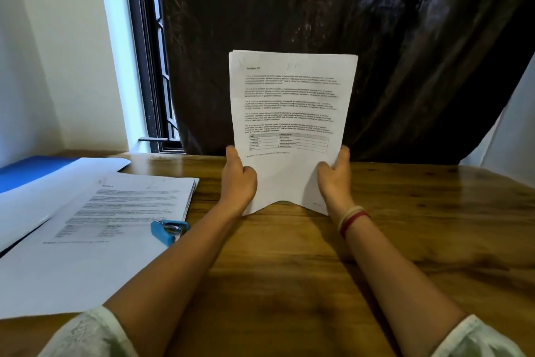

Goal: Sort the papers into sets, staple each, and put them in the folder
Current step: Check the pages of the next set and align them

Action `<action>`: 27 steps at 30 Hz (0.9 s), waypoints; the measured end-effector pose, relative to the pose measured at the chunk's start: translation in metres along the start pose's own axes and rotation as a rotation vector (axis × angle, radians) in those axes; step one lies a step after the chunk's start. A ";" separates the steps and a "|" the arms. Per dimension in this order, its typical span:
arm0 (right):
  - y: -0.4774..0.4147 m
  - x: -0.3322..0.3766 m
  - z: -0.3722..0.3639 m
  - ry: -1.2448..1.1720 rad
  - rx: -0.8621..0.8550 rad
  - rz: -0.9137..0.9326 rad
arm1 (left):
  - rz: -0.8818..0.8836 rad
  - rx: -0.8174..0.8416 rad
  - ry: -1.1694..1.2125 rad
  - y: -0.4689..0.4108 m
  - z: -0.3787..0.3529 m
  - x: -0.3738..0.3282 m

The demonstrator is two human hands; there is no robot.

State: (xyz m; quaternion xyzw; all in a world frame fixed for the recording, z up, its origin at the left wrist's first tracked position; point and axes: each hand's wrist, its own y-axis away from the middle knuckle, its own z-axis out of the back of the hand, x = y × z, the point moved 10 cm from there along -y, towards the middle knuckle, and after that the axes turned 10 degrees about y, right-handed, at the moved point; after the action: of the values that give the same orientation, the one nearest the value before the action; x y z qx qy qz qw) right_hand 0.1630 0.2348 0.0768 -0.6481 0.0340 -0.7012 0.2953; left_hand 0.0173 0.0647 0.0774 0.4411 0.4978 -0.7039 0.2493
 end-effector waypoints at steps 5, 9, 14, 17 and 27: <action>-0.001 0.001 0.000 0.021 -0.011 0.018 | -0.011 -0.012 -0.018 -0.003 0.004 0.002; -0.001 -0.003 -0.003 0.035 -0.006 0.018 | 0.009 -0.013 -0.018 0.001 0.004 0.006; 0.000 -0.009 -0.005 0.061 -0.025 0.031 | -0.031 0.039 -0.030 0.002 -0.004 0.005; 0.002 -0.012 -0.007 0.069 -0.023 0.033 | 0.008 0.055 -0.030 0.002 -0.006 0.013; 0.005 -0.018 -0.011 0.058 -0.006 0.012 | 0.038 0.036 -0.044 0.003 -0.003 0.016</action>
State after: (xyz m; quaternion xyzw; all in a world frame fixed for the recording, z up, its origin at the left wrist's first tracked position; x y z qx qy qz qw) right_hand 0.1539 0.2353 0.0570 -0.6283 0.0485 -0.7177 0.2964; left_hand 0.0128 0.0675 0.0617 0.4391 0.4709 -0.7175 0.2656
